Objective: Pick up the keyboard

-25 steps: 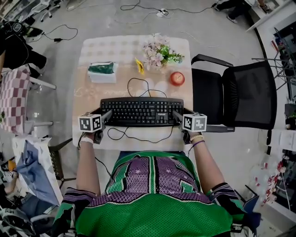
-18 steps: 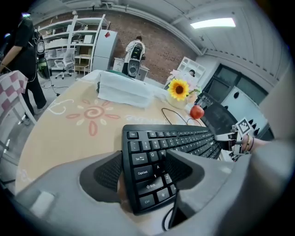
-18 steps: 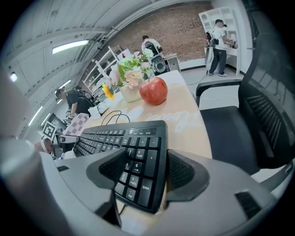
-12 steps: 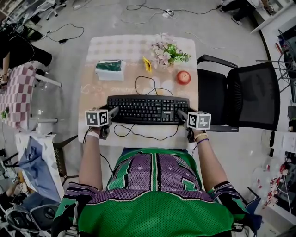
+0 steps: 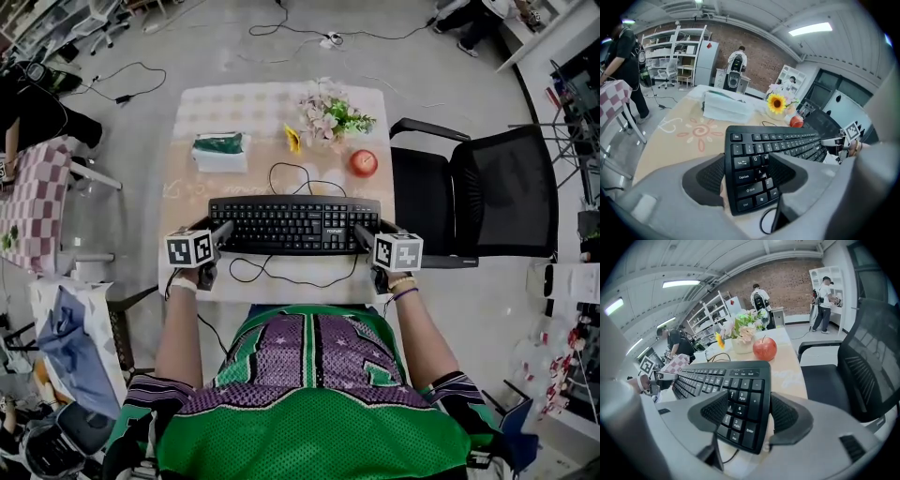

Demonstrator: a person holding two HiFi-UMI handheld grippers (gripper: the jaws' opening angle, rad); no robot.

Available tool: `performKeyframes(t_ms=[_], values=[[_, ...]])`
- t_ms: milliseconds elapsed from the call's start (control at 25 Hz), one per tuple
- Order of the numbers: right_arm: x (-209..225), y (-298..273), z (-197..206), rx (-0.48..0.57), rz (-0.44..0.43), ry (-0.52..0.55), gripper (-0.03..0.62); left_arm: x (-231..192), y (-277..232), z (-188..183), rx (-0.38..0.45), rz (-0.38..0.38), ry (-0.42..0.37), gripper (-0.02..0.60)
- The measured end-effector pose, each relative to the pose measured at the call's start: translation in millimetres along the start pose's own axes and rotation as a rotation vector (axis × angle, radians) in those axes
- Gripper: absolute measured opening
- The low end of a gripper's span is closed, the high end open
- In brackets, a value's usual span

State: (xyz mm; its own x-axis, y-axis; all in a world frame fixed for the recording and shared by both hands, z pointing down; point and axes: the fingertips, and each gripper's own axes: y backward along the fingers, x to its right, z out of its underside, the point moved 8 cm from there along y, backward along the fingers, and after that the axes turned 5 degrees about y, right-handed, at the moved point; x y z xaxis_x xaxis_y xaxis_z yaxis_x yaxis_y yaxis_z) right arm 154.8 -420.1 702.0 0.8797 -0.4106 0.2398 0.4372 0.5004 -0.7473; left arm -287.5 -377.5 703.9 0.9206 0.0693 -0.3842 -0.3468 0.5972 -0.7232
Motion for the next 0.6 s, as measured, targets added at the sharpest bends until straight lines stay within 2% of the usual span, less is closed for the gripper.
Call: performKeyframes(t_ms=[240,600], values=[[-12.3,27.5,-22.5,0.086,0.005,0.021,0.270,16.2,30.3,-24.8,0.116,-0.026,-0.069,0.290],[-33.5,72.6,-46.0,0.197,0.017,0.044,0.270,36.0,83.8,-54.3,0.251,-0.007,-0.125,0.279]])
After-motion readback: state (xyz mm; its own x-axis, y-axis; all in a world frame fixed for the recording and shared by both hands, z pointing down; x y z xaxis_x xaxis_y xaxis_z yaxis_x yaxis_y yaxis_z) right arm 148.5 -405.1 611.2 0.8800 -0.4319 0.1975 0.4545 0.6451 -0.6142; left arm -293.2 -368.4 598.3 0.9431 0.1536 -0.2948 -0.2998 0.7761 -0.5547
